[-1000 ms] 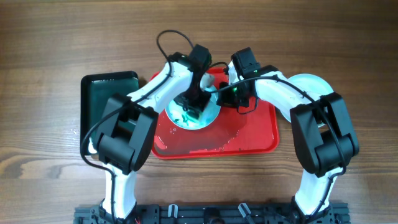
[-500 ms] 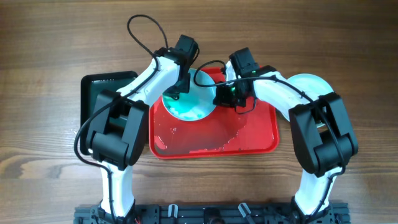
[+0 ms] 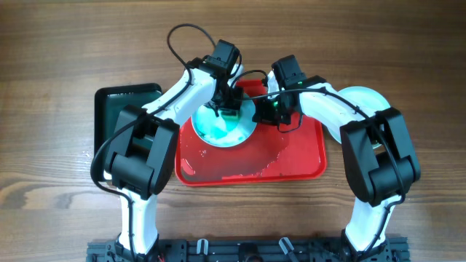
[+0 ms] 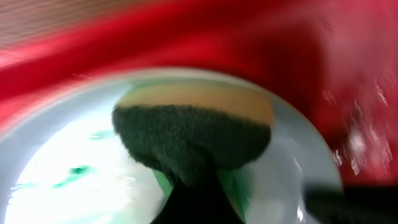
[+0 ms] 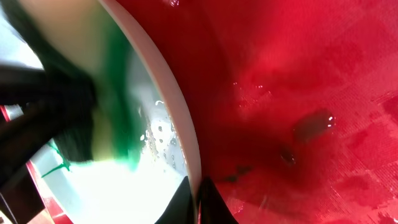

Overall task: Clean dirty plates on tray and stack at the side
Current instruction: 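Scrub the tilted plate with the sponge in the left gripper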

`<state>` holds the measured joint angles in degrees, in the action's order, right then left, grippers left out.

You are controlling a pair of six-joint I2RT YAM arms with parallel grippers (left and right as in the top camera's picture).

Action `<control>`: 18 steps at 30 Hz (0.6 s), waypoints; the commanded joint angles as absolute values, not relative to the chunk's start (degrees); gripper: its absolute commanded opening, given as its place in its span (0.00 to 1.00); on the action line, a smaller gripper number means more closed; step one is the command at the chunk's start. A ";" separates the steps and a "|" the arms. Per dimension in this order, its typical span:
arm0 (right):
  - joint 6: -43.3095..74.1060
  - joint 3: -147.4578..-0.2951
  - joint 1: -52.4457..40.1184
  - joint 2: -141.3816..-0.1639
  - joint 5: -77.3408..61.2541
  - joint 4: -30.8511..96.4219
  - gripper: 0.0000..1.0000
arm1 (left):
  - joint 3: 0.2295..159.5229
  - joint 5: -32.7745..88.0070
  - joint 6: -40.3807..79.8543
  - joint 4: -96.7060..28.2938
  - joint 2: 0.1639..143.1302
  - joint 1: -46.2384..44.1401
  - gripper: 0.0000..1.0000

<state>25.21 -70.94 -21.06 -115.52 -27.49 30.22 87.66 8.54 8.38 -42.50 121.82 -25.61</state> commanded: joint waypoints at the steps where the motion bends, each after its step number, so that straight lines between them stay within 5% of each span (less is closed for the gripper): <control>1: 23.97 -70.89 -21.58 -116.79 -27.51 30.72 0.04 | 87.24 -4.64 32.42 -42.17 123.24 -23.79 0.04; 6: 23.94 -70.89 -21.58 -116.79 -27.51 30.76 0.04 | 87.24 -5.04 66.22 -56.84 123.24 -23.92 0.04; 11: 23.97 -70.89 -21.58 -116.79 -27.51 30.76 0.04 | 87.24 -4.12 84.01 -66.67 123.24 -24.67 0.04; 13: 23.97 -70.89 -21.58 -116.79 -27.51 30.74 0.04 | 87.24 -3.92 80.58 -67.13 123.24 -25.26 0.04; 18: 23.97 -70.89 -21.58 -116.79 -27.51 30.74 0.04 | 87.24 -3.95 40.47 -62.96 123.24 -28.73 0.04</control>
